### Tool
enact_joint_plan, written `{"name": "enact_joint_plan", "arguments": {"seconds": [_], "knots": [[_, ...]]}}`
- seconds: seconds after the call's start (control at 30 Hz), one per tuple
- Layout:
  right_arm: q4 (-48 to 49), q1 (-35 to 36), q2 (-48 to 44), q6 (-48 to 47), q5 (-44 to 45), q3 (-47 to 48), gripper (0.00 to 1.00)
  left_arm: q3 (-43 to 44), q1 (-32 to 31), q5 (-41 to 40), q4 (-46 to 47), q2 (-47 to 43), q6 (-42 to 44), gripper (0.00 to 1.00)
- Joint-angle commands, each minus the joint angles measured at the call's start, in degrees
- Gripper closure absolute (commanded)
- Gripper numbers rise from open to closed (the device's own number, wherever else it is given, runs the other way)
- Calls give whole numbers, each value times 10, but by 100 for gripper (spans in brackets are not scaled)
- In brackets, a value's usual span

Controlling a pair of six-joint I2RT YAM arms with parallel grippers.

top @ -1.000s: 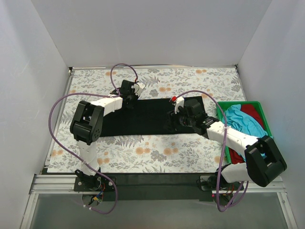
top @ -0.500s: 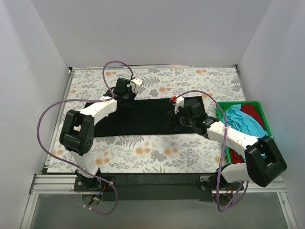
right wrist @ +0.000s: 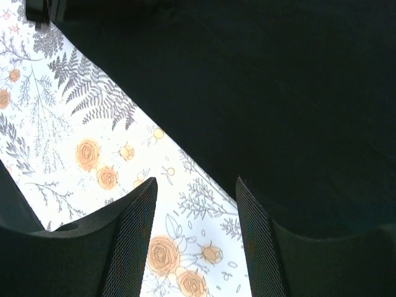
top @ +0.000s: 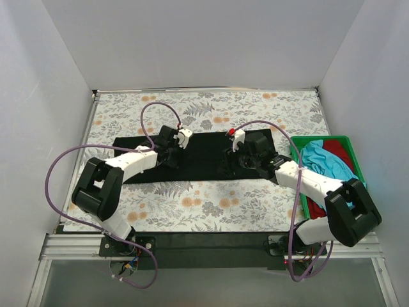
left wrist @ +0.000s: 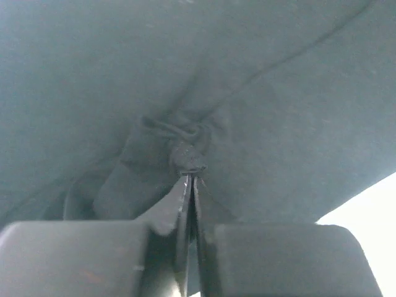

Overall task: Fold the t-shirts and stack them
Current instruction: Fold the tshirt

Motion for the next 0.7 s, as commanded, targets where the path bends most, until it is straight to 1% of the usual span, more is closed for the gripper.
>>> {"name": "enact_joint_plan", "arguments": {"seconds": [0.0,0.1,0.13,0.17,0.2,0.23,0.27,0.3,0.33,0.37,0.47,0.5,0.57,0.6,0.67], "knots": [[24,2,32,13,-24,41,49,-5,-11,24,-7,-26,-26,91],[45,4,66,34,-36,72,49,-15,-12,15,-2,-31,-58,79],[49,4,75,40,-39,80,49,-15,-12,6,1,-36,-83,69],[53,5,87,46,-47,101,49,-14,-12,-3,4,-42,-99,61],[69,6,108,62,-52,108,49,-13,-12,-47,11,-57,-117,52],[79,8,118,70,-56,116,49,-13,-12,-68,16,-67,-140,45],[92,11,131,80,-69,132,49,-15,-13,-92,20,-76,-181,36],[111,12,155,88,-76,141,49,-15,-9,-139,22,-98,-207,31],[118,13,168,102,-82,154,49,-17,-7,-154,22,-107,-226,28],[124,19,180,105,-92,164,49,-18,-4,-166,21,-120,-266,26],[132,31,223,103,-101,206,49,-32,26,-185,5,-168,-333,26],[133,34,243,102,-105,225,49,-37,49,-192,-11,-179,-380,26],[134,41,260,95,-113,238,50,-61,78,-171,-17,-208,-407,26],[134,42,272,93,-112,242,50,-72,110,-163,-16,-215,-427,28],[136,48,284,88,-116,252,50,-96,139,-132,-6,-215,-430,32]]}}
